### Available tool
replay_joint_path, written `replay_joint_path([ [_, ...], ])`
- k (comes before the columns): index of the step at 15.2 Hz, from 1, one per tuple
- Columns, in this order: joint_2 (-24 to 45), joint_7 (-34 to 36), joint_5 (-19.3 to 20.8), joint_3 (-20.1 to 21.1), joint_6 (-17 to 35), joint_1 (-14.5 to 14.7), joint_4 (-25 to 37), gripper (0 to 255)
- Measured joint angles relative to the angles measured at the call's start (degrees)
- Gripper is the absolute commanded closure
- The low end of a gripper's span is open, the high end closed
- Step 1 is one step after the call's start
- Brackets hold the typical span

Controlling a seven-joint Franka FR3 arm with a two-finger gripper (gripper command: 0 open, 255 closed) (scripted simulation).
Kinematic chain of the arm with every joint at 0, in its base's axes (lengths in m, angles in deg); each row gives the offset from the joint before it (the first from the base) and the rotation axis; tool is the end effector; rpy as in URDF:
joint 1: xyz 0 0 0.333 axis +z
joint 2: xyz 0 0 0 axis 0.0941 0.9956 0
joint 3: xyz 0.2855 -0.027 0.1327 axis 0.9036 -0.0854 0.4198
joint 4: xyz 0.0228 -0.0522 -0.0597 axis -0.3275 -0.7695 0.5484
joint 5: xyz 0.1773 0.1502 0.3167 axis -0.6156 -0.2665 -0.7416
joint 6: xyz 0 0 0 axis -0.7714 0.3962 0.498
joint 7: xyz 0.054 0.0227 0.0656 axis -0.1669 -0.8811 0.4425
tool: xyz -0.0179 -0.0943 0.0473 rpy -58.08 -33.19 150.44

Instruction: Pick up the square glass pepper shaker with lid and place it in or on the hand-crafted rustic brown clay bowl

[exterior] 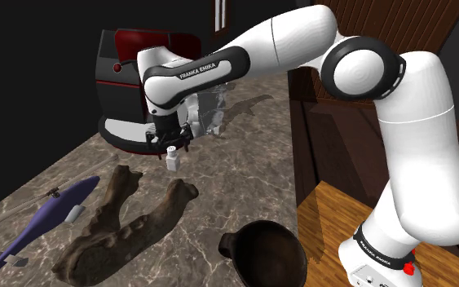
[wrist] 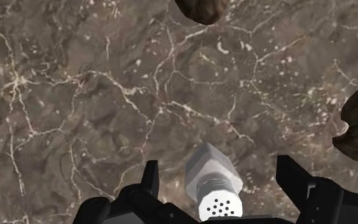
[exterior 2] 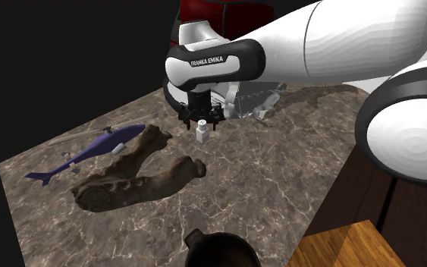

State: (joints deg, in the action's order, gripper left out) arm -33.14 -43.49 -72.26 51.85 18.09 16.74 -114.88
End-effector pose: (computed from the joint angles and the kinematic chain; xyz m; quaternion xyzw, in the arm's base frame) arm 0.6400 0.2711 0.3648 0.9878 -0.1440 -0.0586 0.0066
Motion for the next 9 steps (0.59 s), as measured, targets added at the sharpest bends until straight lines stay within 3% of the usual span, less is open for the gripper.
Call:
replay_joint_path([
  [9,1.55,0.27,0.33,-0.25,4.76,0.01,-3.29,0],
])
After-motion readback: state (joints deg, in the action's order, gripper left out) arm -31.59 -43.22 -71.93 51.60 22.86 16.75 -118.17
